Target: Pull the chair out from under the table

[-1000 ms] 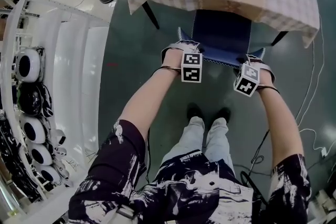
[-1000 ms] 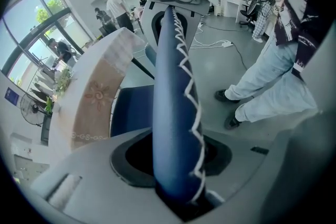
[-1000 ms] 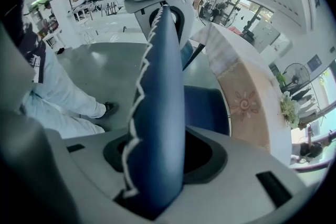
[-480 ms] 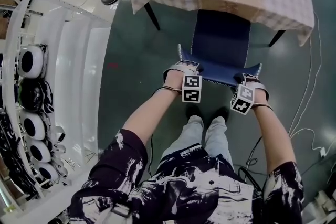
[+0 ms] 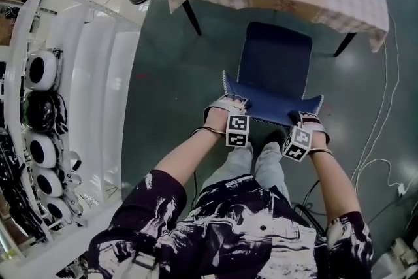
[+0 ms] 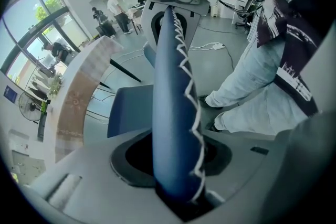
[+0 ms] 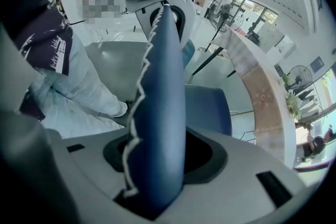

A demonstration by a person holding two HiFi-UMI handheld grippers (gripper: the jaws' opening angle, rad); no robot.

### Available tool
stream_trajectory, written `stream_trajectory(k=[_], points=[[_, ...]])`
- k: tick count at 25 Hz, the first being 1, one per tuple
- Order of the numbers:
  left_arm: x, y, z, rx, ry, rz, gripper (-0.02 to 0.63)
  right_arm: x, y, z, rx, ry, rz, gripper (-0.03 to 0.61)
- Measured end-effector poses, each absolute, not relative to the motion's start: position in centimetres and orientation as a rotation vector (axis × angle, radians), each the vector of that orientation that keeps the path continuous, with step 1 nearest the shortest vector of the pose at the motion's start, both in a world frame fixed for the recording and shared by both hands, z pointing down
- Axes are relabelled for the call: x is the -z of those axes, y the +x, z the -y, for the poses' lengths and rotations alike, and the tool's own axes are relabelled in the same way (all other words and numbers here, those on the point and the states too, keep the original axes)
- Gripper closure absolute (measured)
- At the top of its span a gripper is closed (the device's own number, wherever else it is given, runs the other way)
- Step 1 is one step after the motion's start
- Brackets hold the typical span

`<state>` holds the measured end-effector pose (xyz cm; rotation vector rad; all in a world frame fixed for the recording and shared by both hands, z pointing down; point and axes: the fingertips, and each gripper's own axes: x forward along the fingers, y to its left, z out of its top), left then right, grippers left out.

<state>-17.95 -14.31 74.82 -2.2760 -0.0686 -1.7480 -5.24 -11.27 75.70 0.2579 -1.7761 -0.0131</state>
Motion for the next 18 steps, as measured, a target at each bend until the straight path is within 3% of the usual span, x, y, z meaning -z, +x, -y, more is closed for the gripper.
stream_trajectory(k=[18], points=[[-74.6,-19.4,4.8,1.764,-2.291,0.084,0.454,-75.5,-6.6,1.9,0.008,0.225,1.769,0.397]])
